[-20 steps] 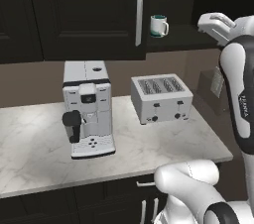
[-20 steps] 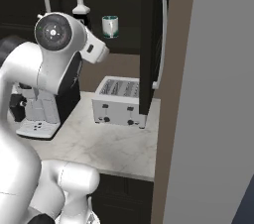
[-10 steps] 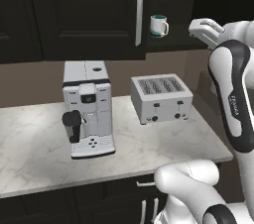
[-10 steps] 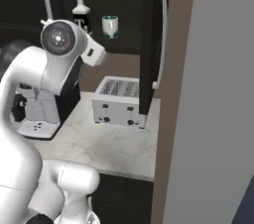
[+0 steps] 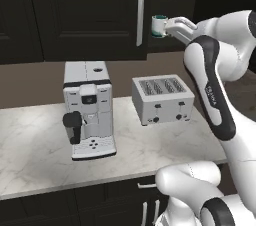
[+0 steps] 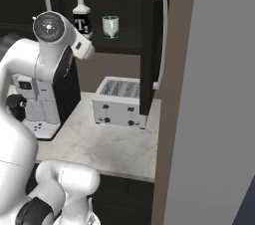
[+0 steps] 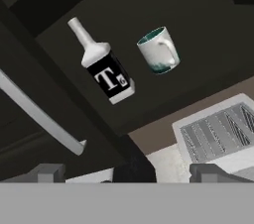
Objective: Open the cabinet directly in front. Then move the liquor and the mug to the dining counter with the jar on it.
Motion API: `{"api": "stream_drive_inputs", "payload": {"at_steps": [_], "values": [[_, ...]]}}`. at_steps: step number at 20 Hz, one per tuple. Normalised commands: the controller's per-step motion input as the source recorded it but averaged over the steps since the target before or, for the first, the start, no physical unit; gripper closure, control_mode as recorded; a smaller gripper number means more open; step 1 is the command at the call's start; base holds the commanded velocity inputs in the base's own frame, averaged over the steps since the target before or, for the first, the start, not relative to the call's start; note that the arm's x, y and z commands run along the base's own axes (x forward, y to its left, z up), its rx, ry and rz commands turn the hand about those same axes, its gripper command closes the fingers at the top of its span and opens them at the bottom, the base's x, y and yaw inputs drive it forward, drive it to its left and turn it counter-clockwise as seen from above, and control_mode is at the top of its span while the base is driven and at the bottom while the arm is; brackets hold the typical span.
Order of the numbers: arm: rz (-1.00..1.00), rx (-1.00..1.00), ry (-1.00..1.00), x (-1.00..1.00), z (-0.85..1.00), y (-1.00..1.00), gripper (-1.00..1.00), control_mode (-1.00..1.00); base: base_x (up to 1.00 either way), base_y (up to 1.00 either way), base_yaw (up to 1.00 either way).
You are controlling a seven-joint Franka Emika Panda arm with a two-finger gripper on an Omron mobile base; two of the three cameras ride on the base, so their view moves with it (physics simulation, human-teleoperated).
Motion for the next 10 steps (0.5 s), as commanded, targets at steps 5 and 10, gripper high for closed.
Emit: {"api": "stream_drive_inputs", "payload": {"at_steps": [5, 10], "values": [[0.10, 0.00, 0.03, 0.12, 0.00, 0.09, -1.00, -1.00, 0.00, 0.00, 0.00], [0.00, 0.01, 0.00, 0.00, 0.00, -0.05, -1.00, -1.00, 0.00, 0.00, 0.00]]}}
